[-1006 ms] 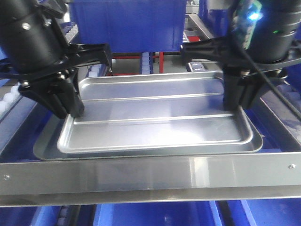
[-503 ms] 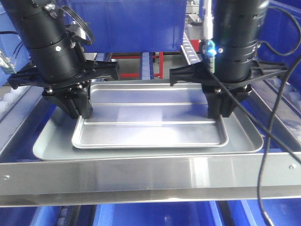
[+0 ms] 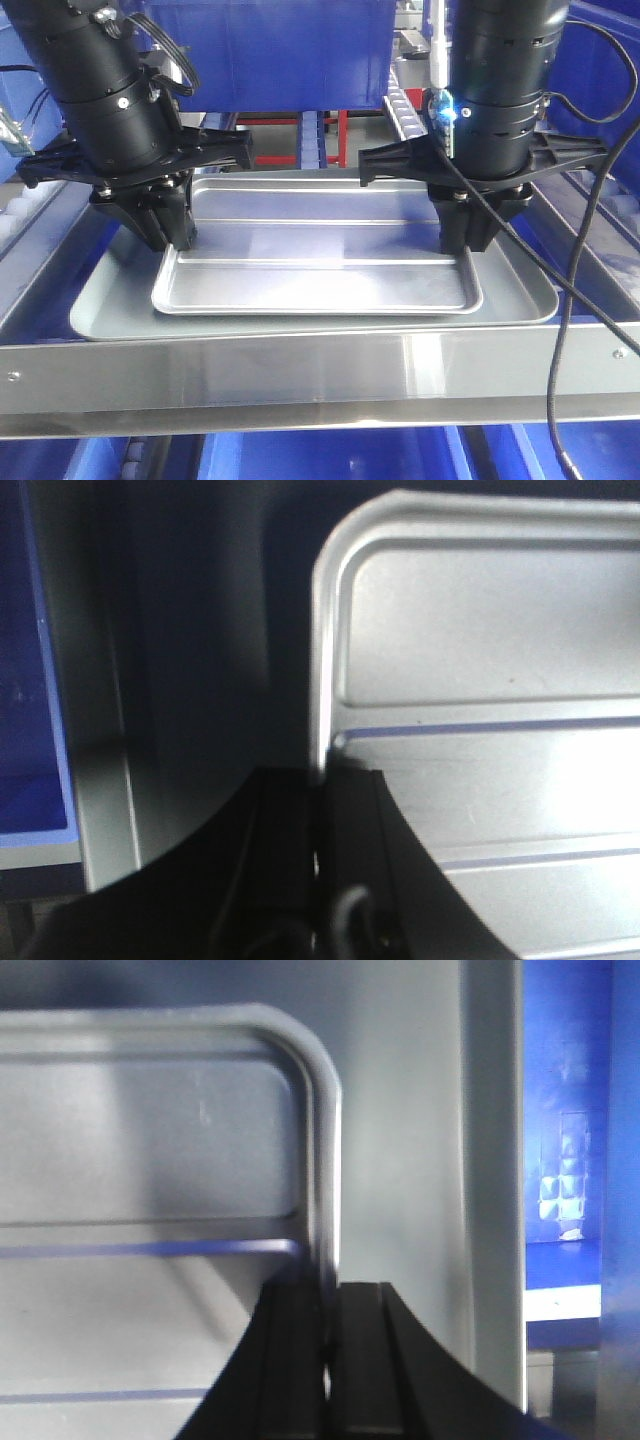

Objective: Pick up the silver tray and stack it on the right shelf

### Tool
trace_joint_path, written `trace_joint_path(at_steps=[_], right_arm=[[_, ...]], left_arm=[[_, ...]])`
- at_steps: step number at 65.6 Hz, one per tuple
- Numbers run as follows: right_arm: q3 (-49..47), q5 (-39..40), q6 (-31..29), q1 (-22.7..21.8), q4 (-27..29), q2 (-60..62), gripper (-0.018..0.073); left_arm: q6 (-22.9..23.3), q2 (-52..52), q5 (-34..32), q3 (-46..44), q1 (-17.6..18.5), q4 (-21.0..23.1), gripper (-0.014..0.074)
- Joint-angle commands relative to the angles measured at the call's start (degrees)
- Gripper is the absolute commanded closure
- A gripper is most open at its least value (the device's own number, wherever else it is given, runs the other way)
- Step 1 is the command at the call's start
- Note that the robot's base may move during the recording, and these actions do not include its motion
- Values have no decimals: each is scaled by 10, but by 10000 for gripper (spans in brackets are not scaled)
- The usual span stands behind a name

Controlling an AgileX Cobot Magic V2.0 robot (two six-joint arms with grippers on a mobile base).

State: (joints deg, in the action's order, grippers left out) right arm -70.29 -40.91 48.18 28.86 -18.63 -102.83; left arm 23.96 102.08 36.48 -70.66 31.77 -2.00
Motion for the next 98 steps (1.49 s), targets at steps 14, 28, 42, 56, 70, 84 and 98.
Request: trace_joint_path(at_steps=[14, 28, 42, 56, 70, 84, 98], right_arm=[[-32, 103, -3, 12, 34, 28, 496], [-32, 93, -3, 11, 35, 28, 155], [-61, 34, -15, 2, 33, 28, -63], [-105, -7, -22, 0, 29, 28, -63], [-104, -23, -24, -2, 18, 28, -63], [-104, -21, -24, -1, 13, 28, -63], [-104, -21, -39, -1, 14, 40, 308]], left_arm=[[-6, -27, -73, -26, 17, 45, 649], [-6, -26, -83, -26, 17, 54, 194], [-6, -26, -78, -28, 5, 48, 221], [-6, -26, -62, -29, -10, 48, 263], [-6, -26, -34, -29, -28, 45, 263], [-6, -26, -32, -29, -30, 54, 271], [-6, -27, 5, -54, -30, 77, 549]])
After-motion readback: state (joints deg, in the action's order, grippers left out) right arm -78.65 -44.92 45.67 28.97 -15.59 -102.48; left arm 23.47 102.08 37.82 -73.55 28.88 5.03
